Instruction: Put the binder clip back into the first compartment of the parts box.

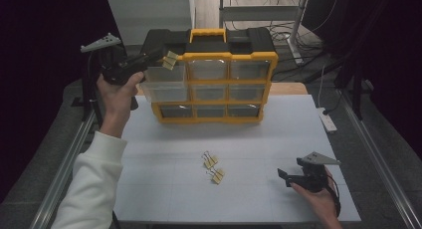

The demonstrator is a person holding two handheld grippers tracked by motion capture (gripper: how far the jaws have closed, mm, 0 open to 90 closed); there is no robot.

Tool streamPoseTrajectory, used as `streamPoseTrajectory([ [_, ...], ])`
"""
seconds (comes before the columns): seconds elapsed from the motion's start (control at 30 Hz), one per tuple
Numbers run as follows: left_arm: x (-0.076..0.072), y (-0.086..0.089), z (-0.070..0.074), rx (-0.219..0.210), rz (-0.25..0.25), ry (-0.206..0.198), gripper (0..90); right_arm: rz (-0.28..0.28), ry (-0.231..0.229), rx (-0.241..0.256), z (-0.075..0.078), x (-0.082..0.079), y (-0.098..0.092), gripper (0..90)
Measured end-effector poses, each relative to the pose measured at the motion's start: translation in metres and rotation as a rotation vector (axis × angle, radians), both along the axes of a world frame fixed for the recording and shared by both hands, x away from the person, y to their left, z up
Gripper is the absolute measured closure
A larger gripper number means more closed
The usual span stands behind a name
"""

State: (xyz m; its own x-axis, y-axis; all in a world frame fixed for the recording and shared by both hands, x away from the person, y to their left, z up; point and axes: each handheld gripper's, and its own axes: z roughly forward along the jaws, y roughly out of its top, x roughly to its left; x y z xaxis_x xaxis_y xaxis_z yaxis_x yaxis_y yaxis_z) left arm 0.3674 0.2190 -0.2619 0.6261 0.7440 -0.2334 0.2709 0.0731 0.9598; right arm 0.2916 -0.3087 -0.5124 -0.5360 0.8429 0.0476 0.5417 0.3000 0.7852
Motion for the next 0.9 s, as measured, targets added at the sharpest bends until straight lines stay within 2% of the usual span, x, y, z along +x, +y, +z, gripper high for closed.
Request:
streamPoseTrajectory([
  [0.1,0.006,0.002,-0.005,0.004,0.013,0.020,89.2,-0.001,0.001,0.005,0.000,-0.001,-0.001,12.7],
  [0.3,0.004,0.002,-0.009,0.029,0.013,0.025,89.2,0.000,0.004,0.005,0.000,0.000,-0.001,12.7],
  [0.53,0.006,0.003,-0.016,0.038,0.021,0.047,89.0,-0.002,0.003,0.005,0.000,0.000,-0.001,12.7],
  [0.6,0.005,0.002,-0.018,0.039,0.037,0.051,87.0,-0.002,0.004,0.005,0.000,0.000,-0.001,12.7],
  [0.63,0.004,0.001,-0.018,0.044,0.039,0.050,79.9,-0.001,0.004,0.004,0.000,0.000,0.000,12.7],
  [0.7,0.004,-0.001,-0.018,0.037,0.022,0.058,57.3,-0.001,0.003,0.004,0.000,0.000,-0.001,12.7],
  [0.77,0.000,-0.004,-0.018,0.043,0.009,0.046,44.7,-0.001,0.002,0.004,0.000,0.000,-0.001,12.7],
  [0.8,0.000,-0.004,-0.018,0.043,0.009,0.046,39.4,-0.001,0.002,0.004,0.000,0.000,-0.001,12.7],
  [0.9,-0.006,-0.006,-0.018,0.036,-0.026,0.035,34.3,0.000,0.002,0.002,0.000,-0.001,-0.001,12.7],
])
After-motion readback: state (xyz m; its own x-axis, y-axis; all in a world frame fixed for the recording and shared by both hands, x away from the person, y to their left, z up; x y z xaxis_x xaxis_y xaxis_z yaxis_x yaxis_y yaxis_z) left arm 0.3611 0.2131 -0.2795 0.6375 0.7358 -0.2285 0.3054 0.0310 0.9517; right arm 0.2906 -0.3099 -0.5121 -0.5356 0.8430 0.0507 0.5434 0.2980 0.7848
